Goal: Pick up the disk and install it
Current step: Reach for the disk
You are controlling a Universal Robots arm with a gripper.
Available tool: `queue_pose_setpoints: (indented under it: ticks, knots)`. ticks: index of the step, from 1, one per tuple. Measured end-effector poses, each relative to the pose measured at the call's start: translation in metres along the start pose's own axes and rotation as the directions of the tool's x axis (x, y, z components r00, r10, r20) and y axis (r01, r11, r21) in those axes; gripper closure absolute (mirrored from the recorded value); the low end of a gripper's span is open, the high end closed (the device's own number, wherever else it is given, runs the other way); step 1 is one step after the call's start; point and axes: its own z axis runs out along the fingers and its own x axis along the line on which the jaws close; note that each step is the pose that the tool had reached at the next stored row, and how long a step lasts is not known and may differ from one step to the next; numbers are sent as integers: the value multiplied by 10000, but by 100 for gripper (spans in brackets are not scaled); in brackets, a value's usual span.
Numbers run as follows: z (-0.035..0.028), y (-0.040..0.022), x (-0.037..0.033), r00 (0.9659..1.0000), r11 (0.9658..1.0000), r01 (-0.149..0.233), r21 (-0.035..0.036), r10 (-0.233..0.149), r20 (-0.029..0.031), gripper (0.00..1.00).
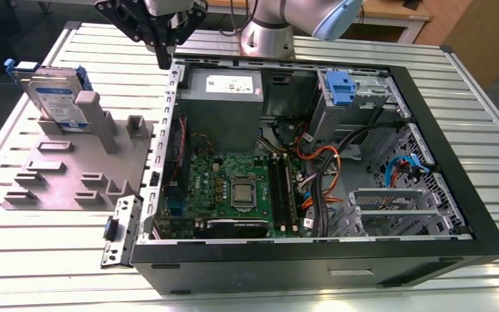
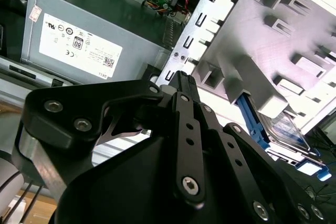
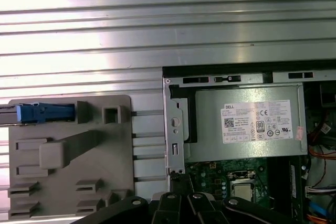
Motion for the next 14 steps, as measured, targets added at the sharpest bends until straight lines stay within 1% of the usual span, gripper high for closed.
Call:
queue_pose_setpoints:
  ticks: [13, 14]
  knots:
    - [0, -2, 25, 10000, 10000, 0, 0, 0, -1, 89]
    - [-1, -4, 56, 10000, 10000, 1, 0, -1, -1, 89]
